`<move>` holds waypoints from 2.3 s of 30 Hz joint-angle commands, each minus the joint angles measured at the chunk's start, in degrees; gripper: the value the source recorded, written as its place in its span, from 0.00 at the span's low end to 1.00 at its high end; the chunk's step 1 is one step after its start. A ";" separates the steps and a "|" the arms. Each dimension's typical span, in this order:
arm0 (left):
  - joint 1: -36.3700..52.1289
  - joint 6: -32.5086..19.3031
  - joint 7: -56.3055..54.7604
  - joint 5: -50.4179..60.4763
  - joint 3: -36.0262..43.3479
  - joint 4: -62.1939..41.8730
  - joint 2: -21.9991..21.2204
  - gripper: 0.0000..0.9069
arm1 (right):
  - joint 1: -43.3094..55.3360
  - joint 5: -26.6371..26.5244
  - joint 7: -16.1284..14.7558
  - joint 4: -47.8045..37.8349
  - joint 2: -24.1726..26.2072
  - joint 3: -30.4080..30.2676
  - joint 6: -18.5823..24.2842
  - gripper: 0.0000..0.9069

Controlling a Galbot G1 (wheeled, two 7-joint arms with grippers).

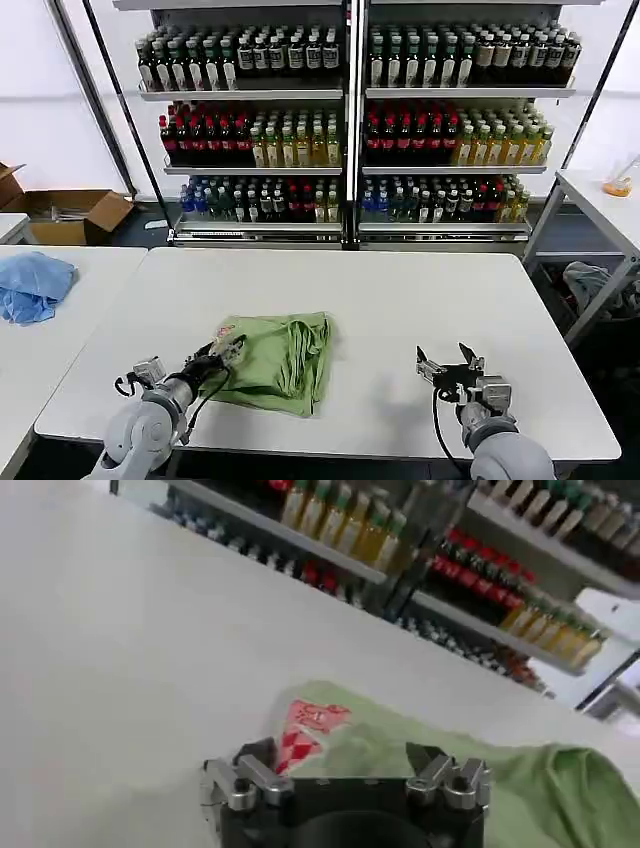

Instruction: Fold and organize the clothes.

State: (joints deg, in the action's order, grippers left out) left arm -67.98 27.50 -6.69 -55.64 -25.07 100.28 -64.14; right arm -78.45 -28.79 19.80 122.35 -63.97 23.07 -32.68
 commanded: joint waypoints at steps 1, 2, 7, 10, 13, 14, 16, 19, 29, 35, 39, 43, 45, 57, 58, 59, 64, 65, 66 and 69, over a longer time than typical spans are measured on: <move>1.05 0.43 2.36 -8.53 -0.68 -5.36 -2.12 0.80 | -0.45 -0.07 0.04 0.19 0.07 0.79 -0.04 1.00; 1.12 0.29 2.41 -8.97 -0.92 -5.73 -2.16 0.63 | -0.49 -0.07 0.06 0.18 0.11 0.86 -0.03 1.00; 0.29 -0.17 3.25 -11.20 -1.95 -5.74 -2.54 0.11 | -0.54 -0.13 0.09 0.19 0.18 0.99 -0.04 1.00; -0.29 -0.19 3.85 -12.75 -2.66 -5.13 -3.21 0.03 | -0.47 -0.13 0.13 0.27 0.08 0.91 -0.07 1.00; -0.42 -0.20 4.09 -14.00 -3.30 -4.91 -3.98 0.02 | -0.42 -0.11 0.17 0.21 0.04 0.76 -0.08 1.00; -0.38 -0.19 4.15 -14.29 -3.53 -4.90 -4.16 0.02 | -0.39 -0.12 0.19 0.16 0.05 0.71 -0.08 1.00; -0.26 -0.21 4.18 -15.08 -3.93 -4.91 -4.48 0.02 | -0.33 -0.13 0.19 0.17 0.12 0.59 -0.09 1.00; -0.16 -0.47 4.25 -16.13 -4.73 -4.75 -4.82 0.02 | -0.13 -0.25 0.22 0.20 0.26 0.51 -0.12 1.00; -1.15 -0.52 3.00 -22.09 -13.78 2.24 -4.15 0.02 | 0.02 -0.84 0.31 0.52 0.95 0.83 -0.12 1.00; -1.43 -0.02 1.58 -21.11 -23.53 7.91 2.60 0.02 | 0.34 -0.86 0.32 0.47 0.71 0.61 -0.05 1.00; -0.79 1.87 1.54 -14.68 -29.77 9.97 10.24 0.02 | 0.48 -0.88 0.29 0.86 0.56 0.68 -0.03 1.00; 0.51 2.82 2.48 -7.78 -31.39 12.21 16.81 0.02 | 0.40 -0.80 0.27 1.14 0.22 0.62 0.00 1.00; 1.24 3.66 3.78 -1.11 -29.00 14.24 19.11 0.02 | 0.29 -0.67 0.27 1.27 -0.15 0.49 0.02 1.00; 0.24 0.00 9.93 48.50 11.03 8.50 10.78 0.02 | -1.67 0.46 0.03 2.40 -0.72 1.51 0.19 1.00; 1.33 0.16 9.92 49.45 13.12 7.77 10.11 0.02 | -1.75 0.45 0.01 2.46 -0.67 1.66 0.17 1.00; 2.61 0.28 9.87 49.71 14.54 7.40 9.76 0.02 | -1.79 0.43 0.00 2.50 -0.66 1.82 0.18 1.00; 10.09 2.96 9.74 49.49 21.40 6.83 7.22 0.02 | -2.21 0.38 -0.01 2.59 -0.69 2.67 0.18 1.00; 10.63 3.27 9.73 49.25 22.32 6.78 7.01 0.02 | -2.25 0.39 -0.02 2.58 -0.74 2.70 0.17 1.00; 11.76 3.68 9.70 48.50 23.81 6.50 6.76 0.02 | -2.27 0.40 -0.05 2.56 -0.79 2.75 0.19 1.00; 13.54 4.50 9.17 46.95 26.90 4.75 5.37 0.02 | -2.17 0.40 -0.14 2.46 -0.98 2.89 0.25 1.00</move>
State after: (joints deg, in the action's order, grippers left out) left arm -63.54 29.89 1.79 -20.66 -18.01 109.03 -55.23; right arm -80.57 -28.48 19.76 124.84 -64.72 25.34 -32.52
